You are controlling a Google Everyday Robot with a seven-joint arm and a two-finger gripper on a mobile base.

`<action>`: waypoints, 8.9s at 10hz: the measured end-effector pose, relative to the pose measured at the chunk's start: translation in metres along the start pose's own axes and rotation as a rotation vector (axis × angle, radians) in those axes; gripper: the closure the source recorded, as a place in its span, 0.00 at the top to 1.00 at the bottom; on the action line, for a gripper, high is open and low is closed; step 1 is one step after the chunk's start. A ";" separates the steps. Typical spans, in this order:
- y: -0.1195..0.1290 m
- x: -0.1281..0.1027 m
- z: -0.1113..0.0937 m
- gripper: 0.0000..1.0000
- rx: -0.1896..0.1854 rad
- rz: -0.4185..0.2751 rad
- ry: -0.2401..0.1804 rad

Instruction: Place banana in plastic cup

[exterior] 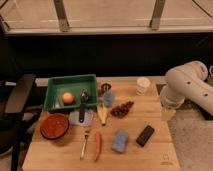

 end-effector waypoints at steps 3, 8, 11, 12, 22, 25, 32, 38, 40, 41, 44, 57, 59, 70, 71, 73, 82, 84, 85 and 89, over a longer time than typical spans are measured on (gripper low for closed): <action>0.000 0.000 0.000 0.65 0.000 0.000 0.000; 0.000 0.000 0.000 0.65 0.000 0.000 0.000; 0.000 0.000 0.000 0.65 0.000 0.000 0.000; 0.000 0.000 0.000 0.65 0.000 0.000 0.000; -0.002 0.000 -0.002 0.65 0.005 -0.025 0.011; -0.017 -0.036 -0.007 0.65 0.017 -0.303 -0.009; -0.027 -0.161 0.010 0.65 0.034 -0.962 -0.106; -0.029 -0.177 0.016 0.65 0.039 -0.992 -0.135; -0.029 -0.182 0.018 0.65 0.021 -1.029 -0.120; -0.029 -0.191 0.020 0.65 0.011 -1.092 -0.108; -0.033 -0.231 0.034 0.65 -0.011 -1.253 -0.110; -0.040 -0.277 0.114 0.65 -0.079 -1.207 -0.273; -0.039 -0.282 0.124 0.65 -0.099 -1.205 -0.291; -0.027 -0.296 0.178 0.08 -0.200 -1.161 -0.359; -0.026 -0.294 0.182 0.01 -0.205 -1.153 -0.363; -0.025 -0.291 0.184 0.00 -0.206 -1.143 -0.361; -0.039 -0.277 0.098 0.00 -0.057 -1.166 -0.242; -0.048 -0.268 0.066 0.00 -0.015 -1.159 -0.210; -0.055 -0.261 0.049 0.00 0.002 -1.155 -0.196; -0.093 -0.241 0.022 0.00 0.042 -1.124 -0.167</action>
